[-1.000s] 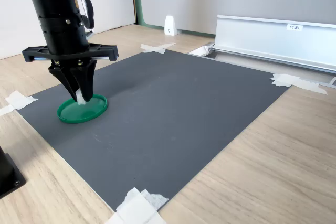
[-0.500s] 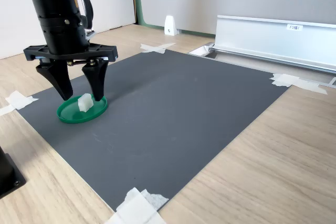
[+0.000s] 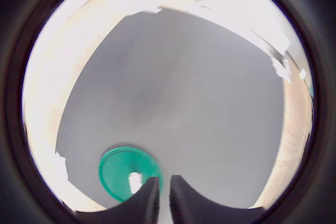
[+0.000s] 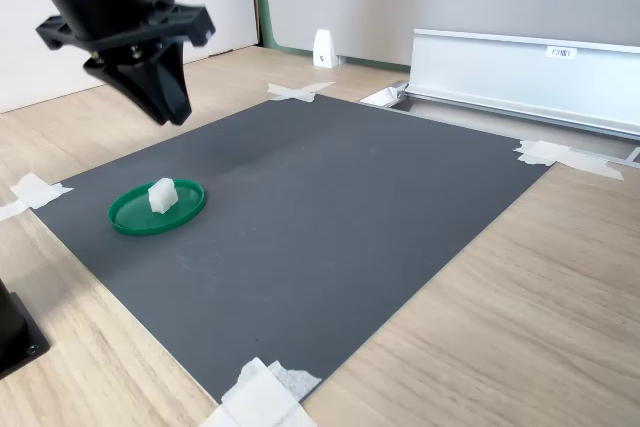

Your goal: Grasp a white terminal and put it on the green lid.

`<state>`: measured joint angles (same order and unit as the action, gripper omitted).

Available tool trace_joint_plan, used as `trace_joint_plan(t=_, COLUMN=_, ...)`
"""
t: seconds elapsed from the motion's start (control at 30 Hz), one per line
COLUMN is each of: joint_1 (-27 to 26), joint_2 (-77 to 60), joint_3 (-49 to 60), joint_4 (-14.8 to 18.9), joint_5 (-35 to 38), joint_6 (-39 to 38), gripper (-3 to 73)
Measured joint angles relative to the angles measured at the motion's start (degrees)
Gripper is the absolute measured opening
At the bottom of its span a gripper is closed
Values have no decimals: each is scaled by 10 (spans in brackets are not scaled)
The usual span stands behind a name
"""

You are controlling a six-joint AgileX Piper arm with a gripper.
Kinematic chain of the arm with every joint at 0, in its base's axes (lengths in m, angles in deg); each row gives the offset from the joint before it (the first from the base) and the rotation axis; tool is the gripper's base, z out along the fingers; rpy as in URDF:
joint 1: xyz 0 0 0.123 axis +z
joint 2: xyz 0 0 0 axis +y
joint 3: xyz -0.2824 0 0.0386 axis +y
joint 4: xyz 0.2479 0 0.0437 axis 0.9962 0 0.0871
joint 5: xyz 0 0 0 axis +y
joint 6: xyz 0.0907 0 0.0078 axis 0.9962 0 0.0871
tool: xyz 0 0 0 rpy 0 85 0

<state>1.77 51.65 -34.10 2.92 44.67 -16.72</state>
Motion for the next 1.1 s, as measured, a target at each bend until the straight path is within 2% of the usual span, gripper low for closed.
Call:
trace_joint_plan(t=0.23, joint_1=-26, joint_2=-130, joint_3=1, joint_4=-7, joint_5=-31, joint_6=12, gripper=-5)
trace_joint_plan(t=0.47, joint_1=-26, joint_2=-240, joint_3=55, joint_4=-5, joint_5=-154, joint_6=47, gripper=-5)
trace_joint_plan(t=0.57, joint_1=-26, joint_2=-274, joint_3=83, joint_4=-17, joint_5=-183, joint_6=67, gripper=-7)
trace_joint_plan(t=0.83, joint_1=-26, joint_2=-316, joint_3=130, joint_4=-32, joint_5=-194, joint_6=104, gripper=-7)
trace_joint_plan(t=1.1, joint_1=-26, joint_2=-465, joint_3=203, joint_4=-33, joint_5=-194, joint_6=105, gripper=-8)
